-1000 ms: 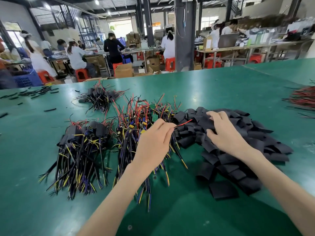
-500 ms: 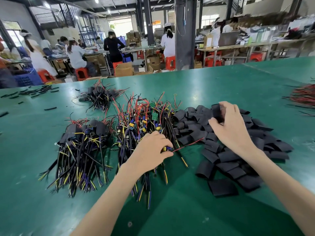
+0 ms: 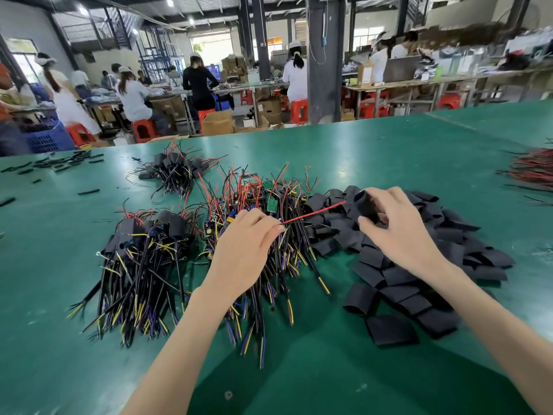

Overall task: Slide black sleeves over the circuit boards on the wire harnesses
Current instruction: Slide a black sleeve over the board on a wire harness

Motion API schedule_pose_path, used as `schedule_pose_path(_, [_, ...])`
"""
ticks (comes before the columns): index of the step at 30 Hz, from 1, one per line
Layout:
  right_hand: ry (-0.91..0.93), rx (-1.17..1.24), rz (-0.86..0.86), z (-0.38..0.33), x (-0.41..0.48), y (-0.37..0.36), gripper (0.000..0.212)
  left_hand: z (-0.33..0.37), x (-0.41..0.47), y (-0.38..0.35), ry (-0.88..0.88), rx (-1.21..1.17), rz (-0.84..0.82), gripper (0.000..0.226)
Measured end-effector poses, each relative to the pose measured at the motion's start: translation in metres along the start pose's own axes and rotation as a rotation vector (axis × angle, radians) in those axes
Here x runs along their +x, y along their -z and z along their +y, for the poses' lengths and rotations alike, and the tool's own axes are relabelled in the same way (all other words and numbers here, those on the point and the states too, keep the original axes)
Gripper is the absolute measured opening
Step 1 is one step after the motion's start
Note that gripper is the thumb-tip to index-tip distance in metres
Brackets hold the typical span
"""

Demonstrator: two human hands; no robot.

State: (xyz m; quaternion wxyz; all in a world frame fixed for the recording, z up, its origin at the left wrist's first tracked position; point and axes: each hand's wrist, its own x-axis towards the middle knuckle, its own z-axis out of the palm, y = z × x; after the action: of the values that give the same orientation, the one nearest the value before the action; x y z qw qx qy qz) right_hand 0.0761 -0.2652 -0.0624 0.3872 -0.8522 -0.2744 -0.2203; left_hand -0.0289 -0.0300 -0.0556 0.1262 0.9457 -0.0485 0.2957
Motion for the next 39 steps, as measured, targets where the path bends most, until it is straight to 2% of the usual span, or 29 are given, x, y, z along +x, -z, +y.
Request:
schedule_pose_path(4, [0.098,-0.07,-0.114,0.0,-0.003,-0.004,0.039,-0.001,-0.002,0.002,0.081,-0.062,0.032,0.029])
schedule_pose_path(10, [0.085,-0.046,-0.198,-0.001,-0.008,-0.008,0.038,0.002,-0.002,0.002,0.125,-0.154,0.087,0.035])
schedule_pose_path(17, [0.082,0.048,-0.165,-0.01,-0.01,-0.009,0.038,0.008,-0.006,0.002,0.106,-0.163,0.022,0.051])
schedule_pose_path(23, [0.04,0.09,-0.085,-0.011,-0.007,-0.006,0.039,0.005,-0.006,-0.001,0.073,-0.16,-0.007,0.027])
schedule_pose_path(33, [0.065,0.164,-0.032,-0.01,-0.005,-0.002,0.042,0.005,-0.006,0.0,0.044,-0.118,-0.025,0.024])
schedule_pose_path(39, [0.215,0.016,0.024,-0.009,-0.005,0.002,0.045,0.003,-0.007,-0.001,0.009,-0.034,-0.033,0.023])
